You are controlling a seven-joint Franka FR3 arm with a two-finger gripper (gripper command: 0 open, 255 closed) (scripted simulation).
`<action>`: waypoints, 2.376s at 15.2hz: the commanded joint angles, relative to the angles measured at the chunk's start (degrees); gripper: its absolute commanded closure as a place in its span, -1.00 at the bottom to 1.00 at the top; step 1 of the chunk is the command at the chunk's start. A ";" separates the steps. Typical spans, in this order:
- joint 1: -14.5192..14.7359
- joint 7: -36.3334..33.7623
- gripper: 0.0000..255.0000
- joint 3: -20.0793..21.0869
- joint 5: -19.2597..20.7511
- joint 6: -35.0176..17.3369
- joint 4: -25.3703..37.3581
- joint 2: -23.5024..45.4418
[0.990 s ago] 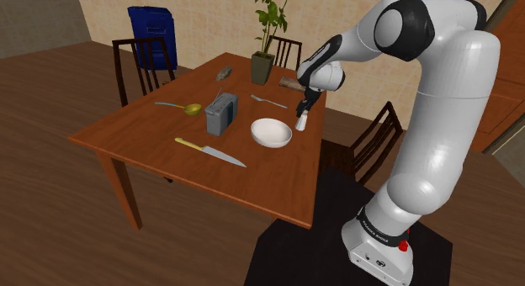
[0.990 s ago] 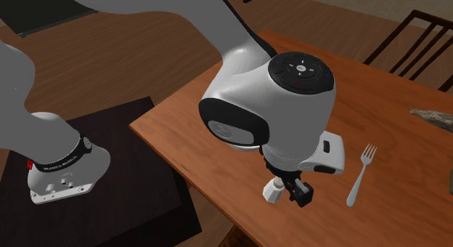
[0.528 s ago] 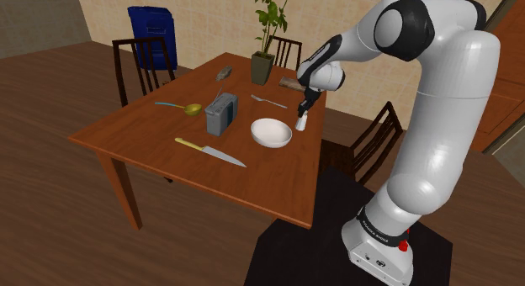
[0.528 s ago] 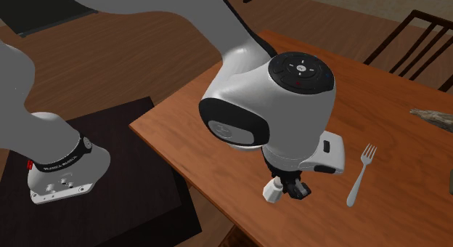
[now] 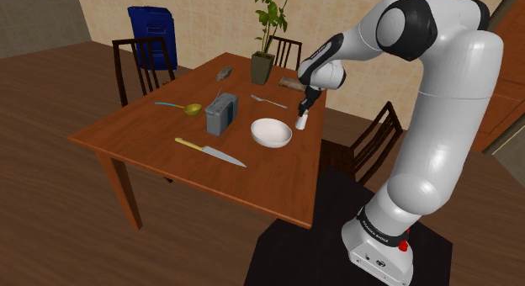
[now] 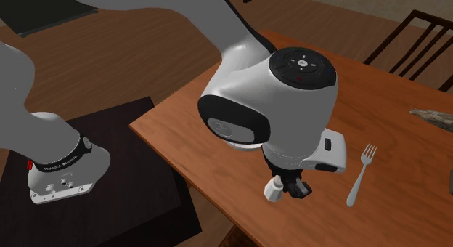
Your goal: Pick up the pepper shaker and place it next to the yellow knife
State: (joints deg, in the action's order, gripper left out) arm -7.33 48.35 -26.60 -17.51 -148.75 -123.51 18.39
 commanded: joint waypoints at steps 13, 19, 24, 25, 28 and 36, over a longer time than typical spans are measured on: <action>2.53 -5.25 1.00 -3.34 7.32 8.68 2.18 -7.58; 3.11 -7.09 1.00 -4.02 9.90 12.74 3.89 -10.41; 3.44 -8.35 1.00 -4.34 11.68 16.22 5.67 -12.46; 3.49 -8.58 1.00 -4.38 11.99 16.93 6.07 -12.84; 3.62 -9.20 1.00 -4.47 12.85 19.07 7.33 -13.89; 5.90 -15.61 1.00 -2.87 17.89 20.96 3.79 -20.35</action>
State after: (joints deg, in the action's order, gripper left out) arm -2.15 34.72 -30.09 -0.80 -127.60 -118.38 -0.61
